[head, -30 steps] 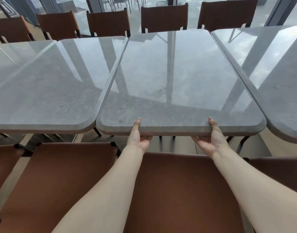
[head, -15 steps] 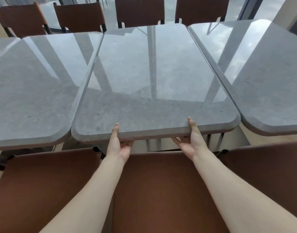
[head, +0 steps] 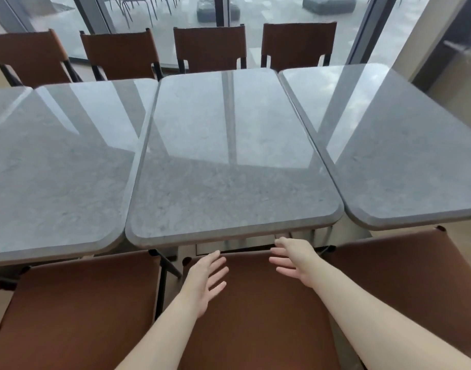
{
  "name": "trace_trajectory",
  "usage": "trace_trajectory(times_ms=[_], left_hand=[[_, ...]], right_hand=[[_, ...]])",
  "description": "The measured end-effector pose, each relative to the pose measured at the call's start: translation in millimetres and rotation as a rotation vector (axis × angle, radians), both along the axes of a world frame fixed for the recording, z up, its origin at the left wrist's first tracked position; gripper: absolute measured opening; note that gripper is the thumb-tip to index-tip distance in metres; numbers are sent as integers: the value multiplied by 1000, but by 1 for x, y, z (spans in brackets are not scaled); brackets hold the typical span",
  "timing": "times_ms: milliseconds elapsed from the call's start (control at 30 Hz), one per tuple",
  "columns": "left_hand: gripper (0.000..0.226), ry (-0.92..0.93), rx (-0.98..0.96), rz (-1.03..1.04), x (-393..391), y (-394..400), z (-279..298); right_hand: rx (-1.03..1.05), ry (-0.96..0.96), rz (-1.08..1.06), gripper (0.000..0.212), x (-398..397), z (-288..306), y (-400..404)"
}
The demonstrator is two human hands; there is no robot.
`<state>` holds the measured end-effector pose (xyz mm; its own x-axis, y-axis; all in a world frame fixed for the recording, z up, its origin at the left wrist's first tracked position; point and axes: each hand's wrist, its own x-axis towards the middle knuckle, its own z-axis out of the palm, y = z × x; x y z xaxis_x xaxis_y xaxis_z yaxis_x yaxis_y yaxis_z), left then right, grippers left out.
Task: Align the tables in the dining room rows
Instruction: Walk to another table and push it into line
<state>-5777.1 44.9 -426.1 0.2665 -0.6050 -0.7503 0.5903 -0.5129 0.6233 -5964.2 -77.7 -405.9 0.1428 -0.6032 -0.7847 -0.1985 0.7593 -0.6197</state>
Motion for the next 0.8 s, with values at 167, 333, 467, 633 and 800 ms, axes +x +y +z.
trace_trajectory(times_ms=[167,333,467,633,800], left_hand=[[21,-252,-192,-153,-14,-17,89],[34,-500,-369,-298,-49,-7,146],[43,-679,-470,-370,-90,-9,178],[47,-717,-613,-540,-163,-22,214],[53,-816,-671,-737,-256,-21,222]], right_hand=[[-296,69,-8,23,-13,79,9],[-644,158,182,34,-48,150,28],[-796,218,215,40,-93,196,36],[-851,251,149,36,-167,233,40],[-830,300,134,38,-258,247,59]])
